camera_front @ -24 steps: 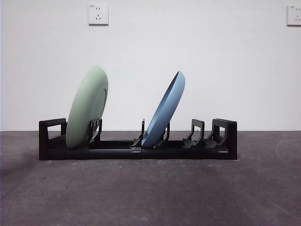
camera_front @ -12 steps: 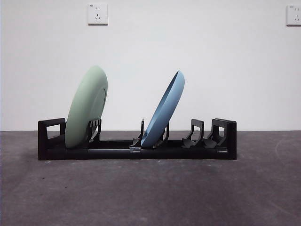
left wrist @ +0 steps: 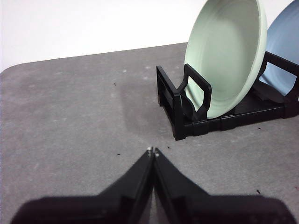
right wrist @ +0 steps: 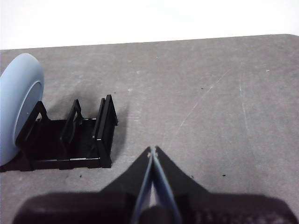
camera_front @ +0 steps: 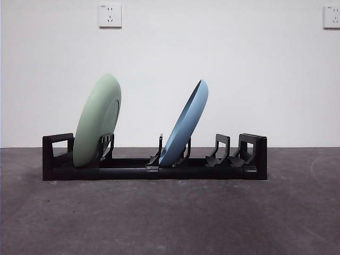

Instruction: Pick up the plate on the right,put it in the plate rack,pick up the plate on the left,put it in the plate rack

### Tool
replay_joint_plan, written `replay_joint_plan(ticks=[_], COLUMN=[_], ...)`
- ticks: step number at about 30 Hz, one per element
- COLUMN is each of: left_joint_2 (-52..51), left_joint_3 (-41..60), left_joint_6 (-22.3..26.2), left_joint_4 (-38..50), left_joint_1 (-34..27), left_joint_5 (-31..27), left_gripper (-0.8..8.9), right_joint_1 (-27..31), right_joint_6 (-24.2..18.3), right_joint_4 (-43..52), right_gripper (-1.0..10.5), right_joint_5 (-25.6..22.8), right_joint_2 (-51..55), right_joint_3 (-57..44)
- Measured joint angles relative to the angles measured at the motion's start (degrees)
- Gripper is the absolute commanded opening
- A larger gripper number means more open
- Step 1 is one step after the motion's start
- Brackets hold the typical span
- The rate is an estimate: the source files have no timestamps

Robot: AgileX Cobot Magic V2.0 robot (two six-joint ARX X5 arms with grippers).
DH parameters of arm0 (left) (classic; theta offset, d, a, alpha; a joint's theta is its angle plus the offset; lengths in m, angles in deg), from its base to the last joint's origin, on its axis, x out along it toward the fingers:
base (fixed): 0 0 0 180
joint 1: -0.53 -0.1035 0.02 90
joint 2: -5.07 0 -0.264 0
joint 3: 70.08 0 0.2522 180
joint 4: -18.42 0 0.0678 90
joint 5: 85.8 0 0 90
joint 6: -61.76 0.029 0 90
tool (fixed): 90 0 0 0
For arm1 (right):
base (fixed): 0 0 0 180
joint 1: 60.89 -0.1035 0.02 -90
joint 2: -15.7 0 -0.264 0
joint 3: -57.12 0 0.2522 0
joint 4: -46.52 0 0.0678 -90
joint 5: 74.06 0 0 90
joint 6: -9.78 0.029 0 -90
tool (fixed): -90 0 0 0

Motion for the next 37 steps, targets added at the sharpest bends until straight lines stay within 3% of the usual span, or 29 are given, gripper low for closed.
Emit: replay_joint_plan(ticks=[24,33,37], left_joint_2=[0.0,0.0,0.0], left_joint_3=[0.0,0.0,0.0], left_joint_6=[-0.3,-0.3,-0.3], left_joint_4=[0.0,0.0,0.0], left_joint_1=[0.0,0.0,0.0], left_joint_5=[0.0,0.0,0.0], left_gripper=[-0.02,-0.02,-0.02], right_joint_1=[0.0,0.5,3.5], right_joint_6=[0.0,-3.8,-5.5], right_joint_4=[-1.6,-0.5,6.7], right_gripper=[0.1,0.1,0.1], right_joint_5=[-1.0,-2.8,1.4], right_joint_2=[1.1,12.3,20.1], right_joint_3=[0.0,-2.1,-10.7])
